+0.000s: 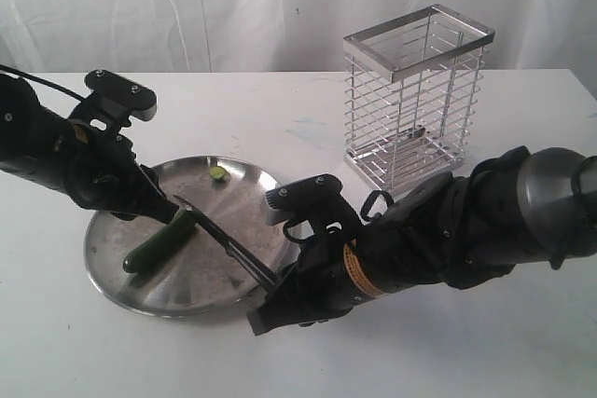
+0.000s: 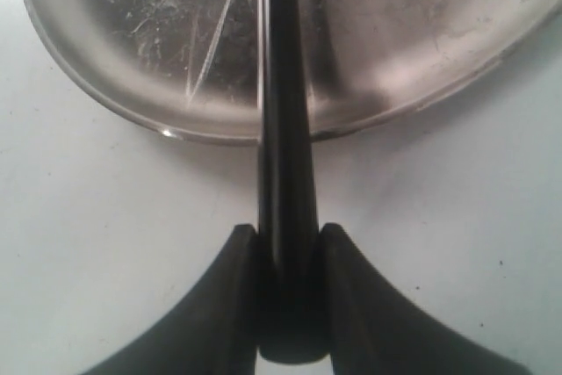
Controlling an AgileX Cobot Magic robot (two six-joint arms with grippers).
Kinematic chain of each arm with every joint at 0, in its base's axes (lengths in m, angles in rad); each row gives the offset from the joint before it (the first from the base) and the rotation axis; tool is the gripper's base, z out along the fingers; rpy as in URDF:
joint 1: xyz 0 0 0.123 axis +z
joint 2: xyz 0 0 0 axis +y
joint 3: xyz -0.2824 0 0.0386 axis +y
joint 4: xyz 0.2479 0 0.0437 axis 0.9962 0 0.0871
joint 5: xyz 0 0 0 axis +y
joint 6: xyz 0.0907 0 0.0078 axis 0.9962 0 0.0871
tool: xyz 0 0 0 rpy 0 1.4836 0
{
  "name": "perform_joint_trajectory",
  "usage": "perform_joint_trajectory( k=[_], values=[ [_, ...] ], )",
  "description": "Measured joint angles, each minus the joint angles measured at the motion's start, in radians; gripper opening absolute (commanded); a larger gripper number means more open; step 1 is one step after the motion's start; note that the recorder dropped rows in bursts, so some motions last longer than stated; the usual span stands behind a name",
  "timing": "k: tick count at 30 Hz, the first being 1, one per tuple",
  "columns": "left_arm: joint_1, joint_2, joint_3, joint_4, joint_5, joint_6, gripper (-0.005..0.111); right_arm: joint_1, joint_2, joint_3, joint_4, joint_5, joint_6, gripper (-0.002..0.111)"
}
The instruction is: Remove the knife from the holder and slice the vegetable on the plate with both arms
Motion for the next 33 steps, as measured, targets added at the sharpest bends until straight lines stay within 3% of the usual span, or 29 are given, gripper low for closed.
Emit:
perform_joint_trajectory(
  k=[27, 33],
  values=[
    [0.000, 0.000, 0.000, -0.081, -0.033, 0.000, 0.045, 0.000, 0.002, 0.000, 0.000, -0.006, -0.009, 0.000],
    [0.000, 0.000, 0.002, -0.110, -0.065, 0.000, 0.039, 0.000, 0.002, 0.000, 0.000, -0.006, -0.017, 0.000]
  ],
)
